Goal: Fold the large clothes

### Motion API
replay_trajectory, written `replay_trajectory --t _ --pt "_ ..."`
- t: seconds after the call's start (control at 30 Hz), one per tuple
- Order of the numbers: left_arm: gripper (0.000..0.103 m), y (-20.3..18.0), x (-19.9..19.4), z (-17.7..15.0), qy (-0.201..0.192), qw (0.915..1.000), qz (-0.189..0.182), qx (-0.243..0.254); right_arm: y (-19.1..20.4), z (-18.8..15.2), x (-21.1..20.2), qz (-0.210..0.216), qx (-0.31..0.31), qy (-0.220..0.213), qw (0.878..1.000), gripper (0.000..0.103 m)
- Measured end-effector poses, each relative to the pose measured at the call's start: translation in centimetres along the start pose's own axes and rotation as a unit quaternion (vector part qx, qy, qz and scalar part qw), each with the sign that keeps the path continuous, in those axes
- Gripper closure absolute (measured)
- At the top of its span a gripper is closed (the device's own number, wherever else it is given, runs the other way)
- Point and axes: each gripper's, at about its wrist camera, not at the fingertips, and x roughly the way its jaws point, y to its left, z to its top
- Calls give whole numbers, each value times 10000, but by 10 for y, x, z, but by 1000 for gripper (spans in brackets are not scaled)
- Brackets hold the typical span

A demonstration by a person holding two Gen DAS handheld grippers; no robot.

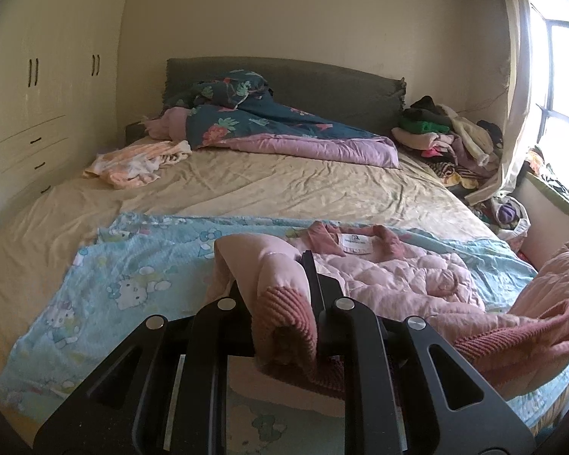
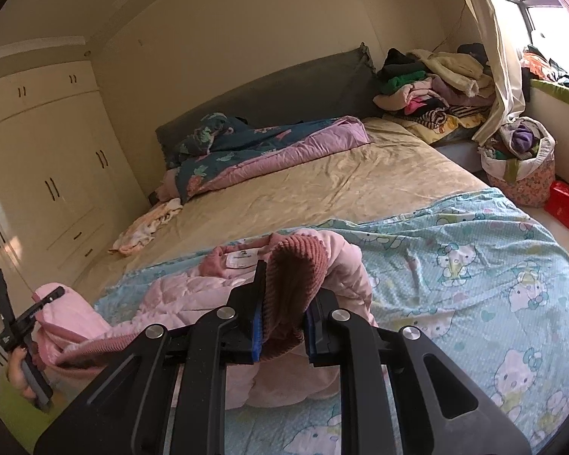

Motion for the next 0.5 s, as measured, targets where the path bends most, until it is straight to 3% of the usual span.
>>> replay_trajectory --t 0.5 --pt "93 -3 50 18 80 9991 391 165 -26 32 60 -100 318 343 9989 88"
